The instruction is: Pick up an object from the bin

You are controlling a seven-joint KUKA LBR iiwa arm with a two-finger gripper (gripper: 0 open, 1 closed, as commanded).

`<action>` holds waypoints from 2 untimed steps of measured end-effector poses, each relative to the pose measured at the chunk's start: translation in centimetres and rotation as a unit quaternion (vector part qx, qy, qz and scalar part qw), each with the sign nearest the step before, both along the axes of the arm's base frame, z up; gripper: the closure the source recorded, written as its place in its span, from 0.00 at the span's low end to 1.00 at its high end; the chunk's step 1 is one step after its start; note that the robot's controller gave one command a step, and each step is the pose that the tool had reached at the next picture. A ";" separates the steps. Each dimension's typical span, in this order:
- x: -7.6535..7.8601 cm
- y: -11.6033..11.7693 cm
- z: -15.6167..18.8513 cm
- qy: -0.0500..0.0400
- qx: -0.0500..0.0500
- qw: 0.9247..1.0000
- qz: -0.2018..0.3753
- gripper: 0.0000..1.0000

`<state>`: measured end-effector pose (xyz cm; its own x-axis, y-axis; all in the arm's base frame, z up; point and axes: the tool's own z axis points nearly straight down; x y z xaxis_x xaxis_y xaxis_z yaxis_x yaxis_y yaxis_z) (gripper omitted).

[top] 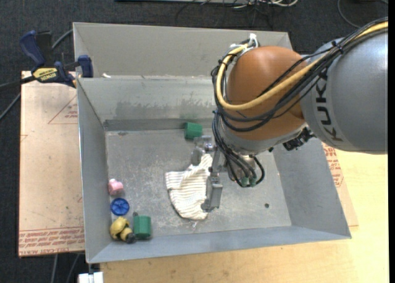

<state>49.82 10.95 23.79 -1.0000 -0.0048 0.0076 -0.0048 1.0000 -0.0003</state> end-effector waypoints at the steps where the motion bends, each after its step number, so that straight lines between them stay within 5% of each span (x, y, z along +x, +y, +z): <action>1: 0.1 -0.1 0.4 -0.004 0.001 1.000 -0.003 0.00; 2: 4.2 -2.7 -11.0 -0.004 0.001 0.997 0.082 0.00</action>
Offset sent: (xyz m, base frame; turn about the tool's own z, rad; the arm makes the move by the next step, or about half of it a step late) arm 0.0596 -0.0406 -0.1679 -0.2447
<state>54.03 8.23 12.77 -0.9859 -0.1676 -0.0002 -0.1676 0.9859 0.0013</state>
